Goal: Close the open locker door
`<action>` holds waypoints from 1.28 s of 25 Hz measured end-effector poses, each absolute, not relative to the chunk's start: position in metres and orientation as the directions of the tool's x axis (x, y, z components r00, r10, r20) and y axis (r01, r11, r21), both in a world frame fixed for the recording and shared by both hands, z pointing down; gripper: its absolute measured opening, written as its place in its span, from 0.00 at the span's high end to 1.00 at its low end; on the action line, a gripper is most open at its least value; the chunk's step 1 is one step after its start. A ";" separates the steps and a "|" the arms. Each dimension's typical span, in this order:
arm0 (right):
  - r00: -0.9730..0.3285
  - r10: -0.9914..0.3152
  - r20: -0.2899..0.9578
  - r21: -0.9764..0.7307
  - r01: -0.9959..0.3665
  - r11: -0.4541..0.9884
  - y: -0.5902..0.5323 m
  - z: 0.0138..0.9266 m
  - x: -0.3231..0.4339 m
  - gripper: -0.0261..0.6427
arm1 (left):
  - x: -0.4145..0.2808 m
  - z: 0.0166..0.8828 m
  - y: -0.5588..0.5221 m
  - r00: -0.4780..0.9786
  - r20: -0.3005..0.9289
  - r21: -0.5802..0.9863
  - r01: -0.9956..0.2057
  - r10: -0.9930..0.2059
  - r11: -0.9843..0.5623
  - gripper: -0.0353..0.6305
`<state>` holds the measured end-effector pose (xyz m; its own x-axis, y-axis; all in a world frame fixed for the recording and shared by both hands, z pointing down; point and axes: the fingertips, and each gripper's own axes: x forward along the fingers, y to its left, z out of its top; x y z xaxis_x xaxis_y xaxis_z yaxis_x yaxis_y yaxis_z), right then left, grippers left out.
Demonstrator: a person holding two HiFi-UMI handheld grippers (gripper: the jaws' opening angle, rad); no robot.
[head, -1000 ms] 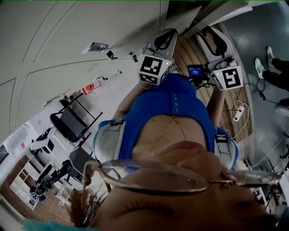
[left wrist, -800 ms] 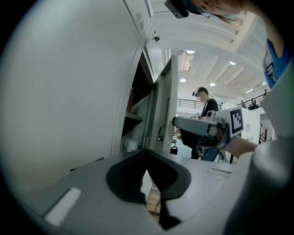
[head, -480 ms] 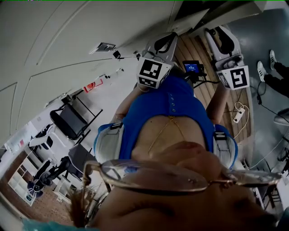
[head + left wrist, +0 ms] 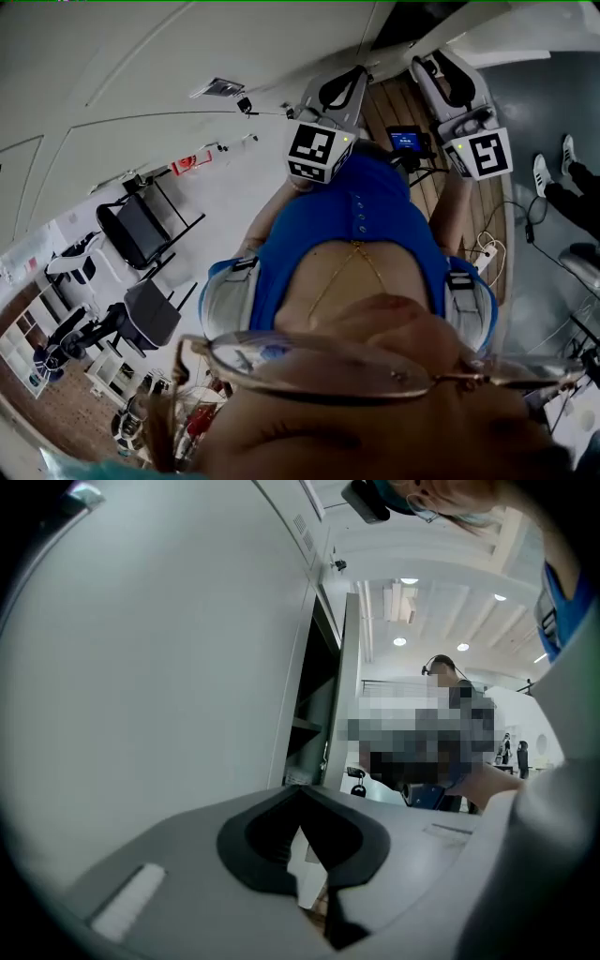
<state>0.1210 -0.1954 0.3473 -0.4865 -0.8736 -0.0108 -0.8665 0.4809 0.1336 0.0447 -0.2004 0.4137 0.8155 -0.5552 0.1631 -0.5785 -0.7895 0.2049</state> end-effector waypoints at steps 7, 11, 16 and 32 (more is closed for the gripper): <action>-0.594 -0.804 -0.027 0.075 -0.803 0.591 -0.208 0.347 0.116 0.80 | 0.044 0.406 -0.206 0.761 0.155 0.213 -0.648 -0.629 -0.731 0.95; -0.636 -0.769 -0.057 0.035 -0.772 0.635 -0.216 0.346 0.114 0.81 | 0.044 0.404 -0.210 0.738 0.151 0.212 -0.674 -0.658 -0.707 0.95; -0.648 -0.754 -0.110 -0.047 -0.754 0.655 -0.229 0.344 0.114 0.82 | 0.045 0.403 -0.213 0.717 0.156 0.210 -0.696 -0.679 -0.686 0.95; -0.528 -0.842 -0.106 0.017 -0.848 0.530 -0.256 0.343 0.113 0.87 | 0.056 0.404 -0.225 0.710 0.169 0.195 -0.704 -0.684 -0.683 0.95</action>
